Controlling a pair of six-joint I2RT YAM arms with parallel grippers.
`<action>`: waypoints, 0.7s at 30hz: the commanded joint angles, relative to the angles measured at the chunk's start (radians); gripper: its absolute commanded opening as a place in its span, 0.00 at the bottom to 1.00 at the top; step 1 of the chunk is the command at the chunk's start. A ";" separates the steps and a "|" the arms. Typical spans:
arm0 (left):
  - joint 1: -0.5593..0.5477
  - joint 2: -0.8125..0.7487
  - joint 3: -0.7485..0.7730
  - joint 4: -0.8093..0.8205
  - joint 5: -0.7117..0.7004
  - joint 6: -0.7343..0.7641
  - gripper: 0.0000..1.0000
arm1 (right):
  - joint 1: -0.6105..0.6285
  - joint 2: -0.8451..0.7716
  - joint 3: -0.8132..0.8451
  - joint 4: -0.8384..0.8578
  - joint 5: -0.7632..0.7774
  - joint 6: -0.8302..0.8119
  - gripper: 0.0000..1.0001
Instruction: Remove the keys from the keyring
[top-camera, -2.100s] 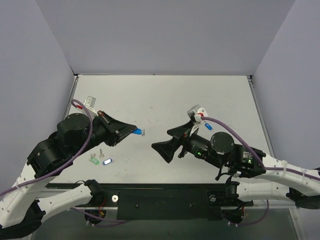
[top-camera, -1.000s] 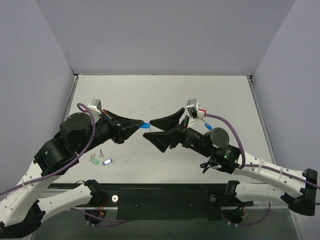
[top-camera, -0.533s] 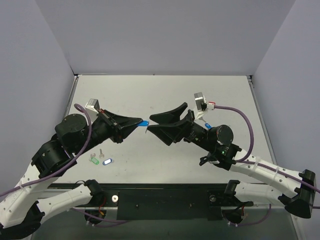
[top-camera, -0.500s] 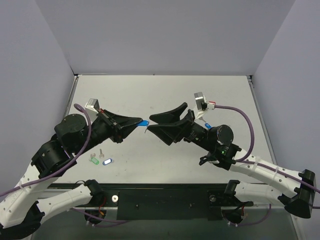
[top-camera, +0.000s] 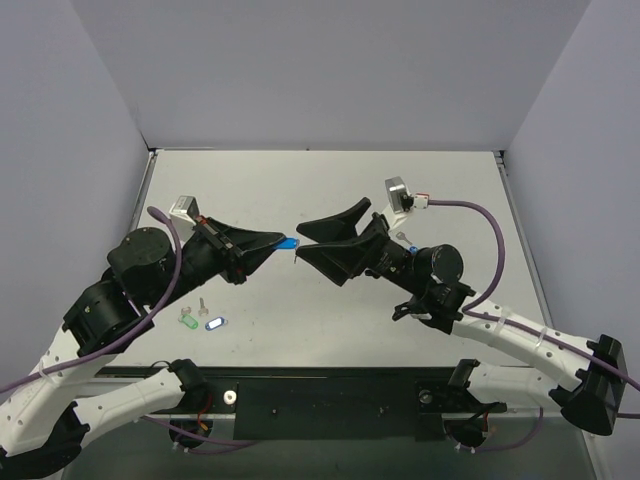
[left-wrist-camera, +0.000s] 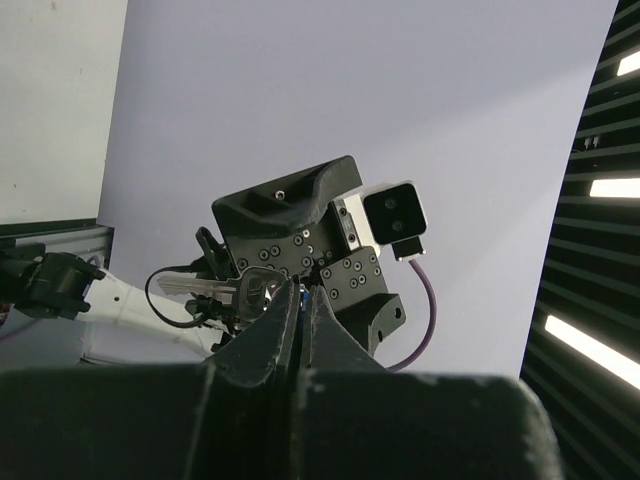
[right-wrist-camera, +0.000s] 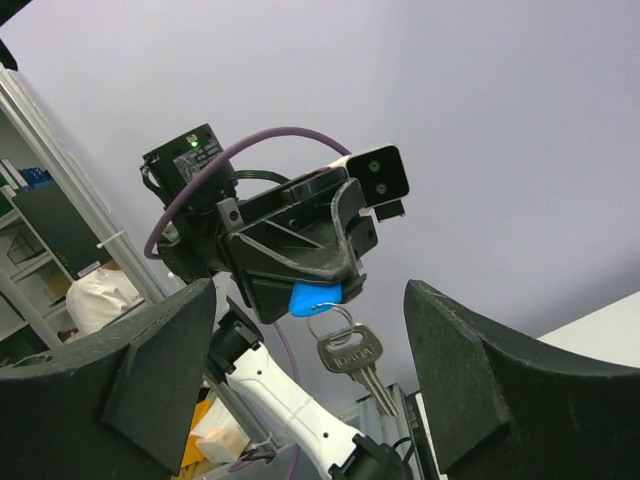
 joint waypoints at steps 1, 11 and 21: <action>-0.005 -0.014 0.031 0.066 -0.002 -0.013 0.00 | -0.013 0.034 0.044 0.105 -0.058 0.047 0.71; -0.006 -0.026 0.019 0.081 -0.017 -0.016 0.00 | -0.013 0.080 0.076 0.161 -0.119 0.124 0.65; -0.005 -0.032 0.003 0.097 -0.038 -0.022 0.00 | -0.011 0.052 0.064 0.197 -0.142 0.163 0.47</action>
